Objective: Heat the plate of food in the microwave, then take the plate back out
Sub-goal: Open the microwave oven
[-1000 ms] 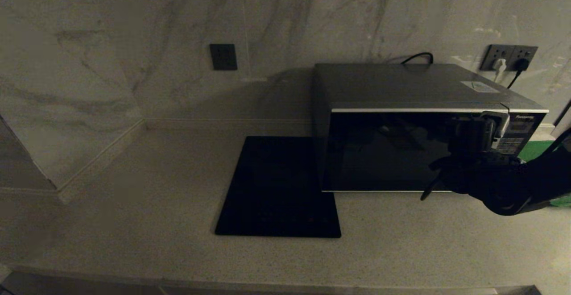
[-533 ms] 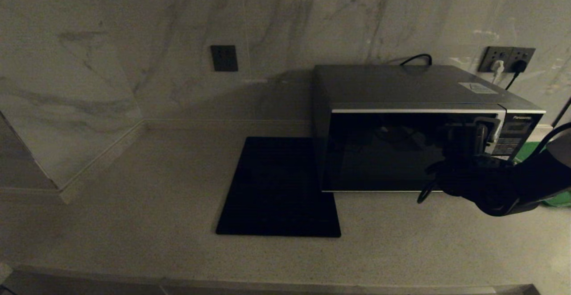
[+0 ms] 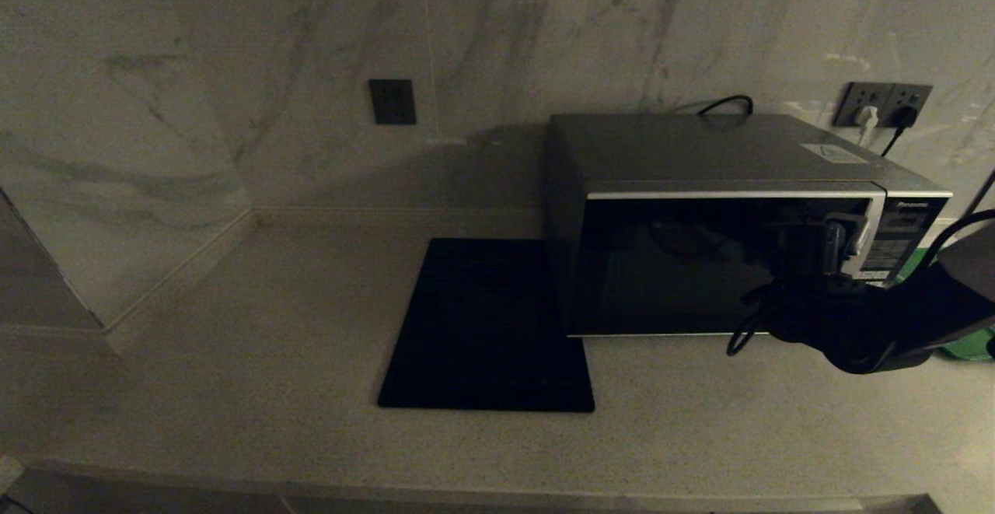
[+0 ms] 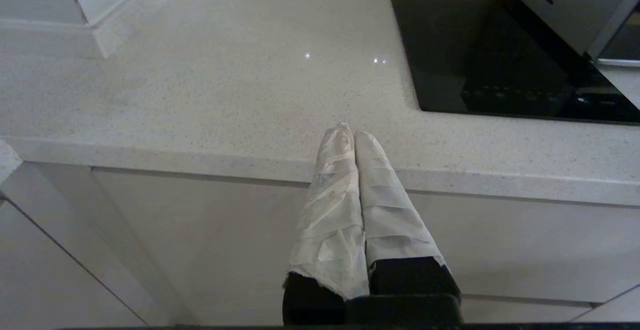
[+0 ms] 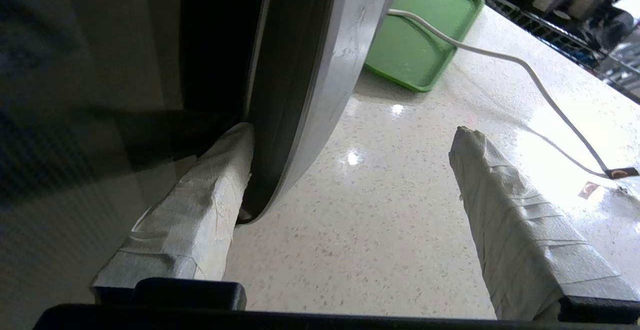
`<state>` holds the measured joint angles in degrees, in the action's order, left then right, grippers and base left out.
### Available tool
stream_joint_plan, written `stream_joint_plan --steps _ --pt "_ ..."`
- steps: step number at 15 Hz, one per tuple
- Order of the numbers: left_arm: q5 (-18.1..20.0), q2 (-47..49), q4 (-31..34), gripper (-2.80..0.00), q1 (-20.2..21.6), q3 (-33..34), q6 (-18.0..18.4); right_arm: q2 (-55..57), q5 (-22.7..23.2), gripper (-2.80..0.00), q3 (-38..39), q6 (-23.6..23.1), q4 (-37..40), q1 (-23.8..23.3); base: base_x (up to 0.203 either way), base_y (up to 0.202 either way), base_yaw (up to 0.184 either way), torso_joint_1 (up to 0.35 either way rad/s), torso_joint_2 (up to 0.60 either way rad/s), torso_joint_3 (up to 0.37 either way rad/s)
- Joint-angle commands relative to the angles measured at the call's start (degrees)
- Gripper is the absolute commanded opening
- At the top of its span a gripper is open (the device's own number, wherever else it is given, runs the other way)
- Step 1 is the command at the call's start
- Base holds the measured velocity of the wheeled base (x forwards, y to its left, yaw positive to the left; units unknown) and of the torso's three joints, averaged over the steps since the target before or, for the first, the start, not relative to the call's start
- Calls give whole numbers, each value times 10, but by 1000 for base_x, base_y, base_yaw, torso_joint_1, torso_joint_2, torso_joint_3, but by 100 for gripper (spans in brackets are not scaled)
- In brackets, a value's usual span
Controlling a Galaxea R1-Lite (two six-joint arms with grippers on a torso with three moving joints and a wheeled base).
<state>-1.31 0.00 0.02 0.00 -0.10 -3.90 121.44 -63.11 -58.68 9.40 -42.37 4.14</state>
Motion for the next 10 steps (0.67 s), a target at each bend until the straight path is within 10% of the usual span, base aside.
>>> stream_joint_plan --steps 1,10 --pt "0 0 0 -280 0 0 -1 1 -4 0 -11 1 -9 -11 0 0 0 0 0 0" --pt "0 0 0 -280 0 0 -1 -32 -4 0 28 0 -9 -10 0 0 0 0 0 0"
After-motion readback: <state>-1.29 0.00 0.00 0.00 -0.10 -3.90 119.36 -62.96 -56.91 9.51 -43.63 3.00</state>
